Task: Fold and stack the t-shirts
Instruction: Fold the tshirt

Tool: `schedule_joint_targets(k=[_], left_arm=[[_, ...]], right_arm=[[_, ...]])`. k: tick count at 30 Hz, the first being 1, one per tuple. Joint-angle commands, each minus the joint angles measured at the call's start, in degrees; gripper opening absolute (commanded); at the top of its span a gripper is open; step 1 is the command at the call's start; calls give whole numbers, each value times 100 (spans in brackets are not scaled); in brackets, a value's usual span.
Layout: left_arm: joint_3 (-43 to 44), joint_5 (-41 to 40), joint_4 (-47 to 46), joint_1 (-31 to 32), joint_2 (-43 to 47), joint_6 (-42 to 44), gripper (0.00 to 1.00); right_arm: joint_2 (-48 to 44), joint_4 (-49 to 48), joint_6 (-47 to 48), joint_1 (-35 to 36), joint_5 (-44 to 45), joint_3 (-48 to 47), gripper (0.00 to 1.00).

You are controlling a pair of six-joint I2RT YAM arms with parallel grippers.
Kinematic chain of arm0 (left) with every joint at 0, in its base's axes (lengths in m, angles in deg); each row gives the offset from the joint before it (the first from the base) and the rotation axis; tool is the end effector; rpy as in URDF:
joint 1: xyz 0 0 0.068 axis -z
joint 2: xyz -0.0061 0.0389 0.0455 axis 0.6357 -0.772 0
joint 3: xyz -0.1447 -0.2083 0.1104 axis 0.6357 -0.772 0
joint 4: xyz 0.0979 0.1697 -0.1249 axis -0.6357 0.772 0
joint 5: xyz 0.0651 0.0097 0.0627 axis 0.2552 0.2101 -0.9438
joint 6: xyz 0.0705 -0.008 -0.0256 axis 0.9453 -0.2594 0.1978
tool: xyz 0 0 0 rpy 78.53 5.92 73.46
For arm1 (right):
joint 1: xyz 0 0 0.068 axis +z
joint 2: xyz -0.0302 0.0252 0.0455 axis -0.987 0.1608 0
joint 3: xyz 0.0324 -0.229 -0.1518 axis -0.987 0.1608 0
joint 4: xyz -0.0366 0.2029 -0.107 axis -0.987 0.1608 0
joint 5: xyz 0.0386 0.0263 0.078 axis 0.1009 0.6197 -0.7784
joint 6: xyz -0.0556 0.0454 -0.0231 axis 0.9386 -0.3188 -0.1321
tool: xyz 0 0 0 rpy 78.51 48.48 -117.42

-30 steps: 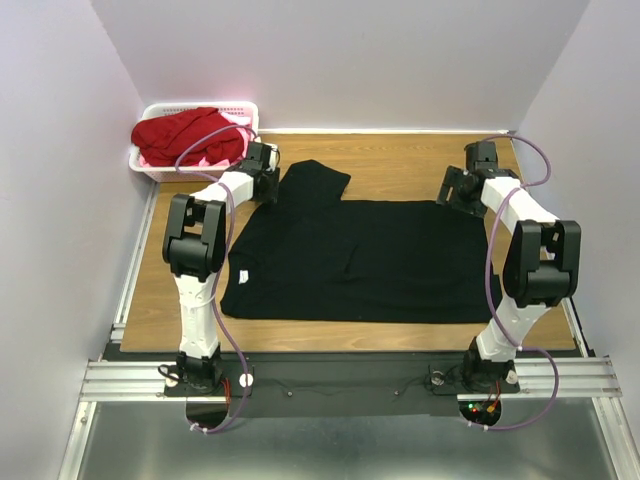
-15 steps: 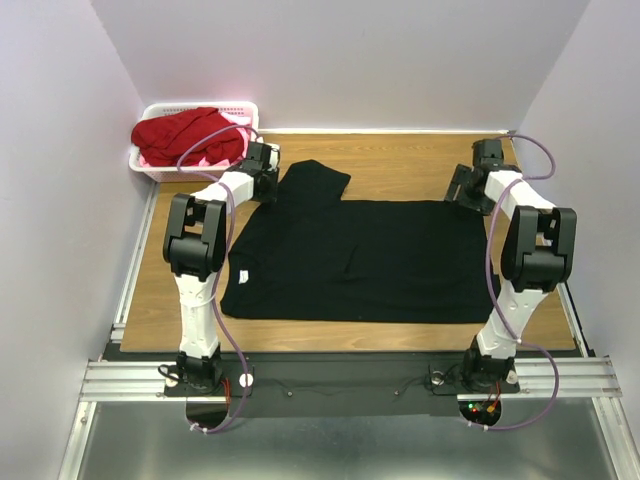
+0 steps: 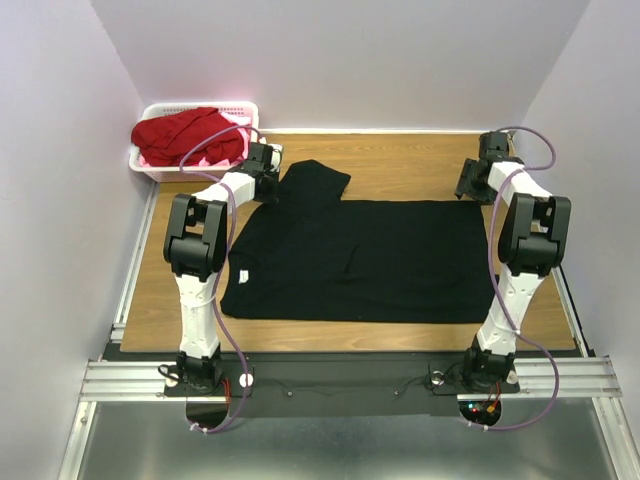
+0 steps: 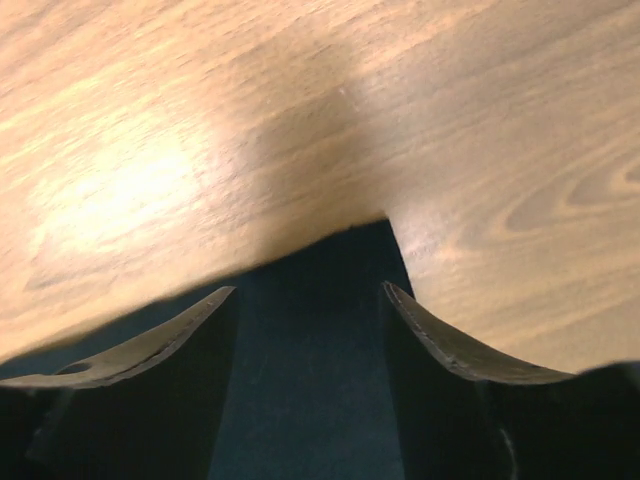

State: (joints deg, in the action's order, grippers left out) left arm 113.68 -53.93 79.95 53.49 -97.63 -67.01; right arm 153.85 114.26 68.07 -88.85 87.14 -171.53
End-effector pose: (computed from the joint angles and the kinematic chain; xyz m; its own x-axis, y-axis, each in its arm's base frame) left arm 0.4569 -0.1133 0.1749 -0.6759 0.1917 -0.7116 0.2490 0.9682 0.0243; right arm 0.4363 -0.0726 0.1886 -0.7776 0.3032 -0.5508 0.3819 0.9237 -0.0307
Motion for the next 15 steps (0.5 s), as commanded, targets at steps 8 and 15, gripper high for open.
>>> schedule_joint_targets(k=[8, 15], left_arm=[[-126, -28, 211, -66, -107, 101, 0], [-91, -54, 220, -101, -125, 101, 0]], right_arm=[[416, -141, 559, -148, 267, -691, 53], [583, -132, 656, -315, 92, -876, 50]])
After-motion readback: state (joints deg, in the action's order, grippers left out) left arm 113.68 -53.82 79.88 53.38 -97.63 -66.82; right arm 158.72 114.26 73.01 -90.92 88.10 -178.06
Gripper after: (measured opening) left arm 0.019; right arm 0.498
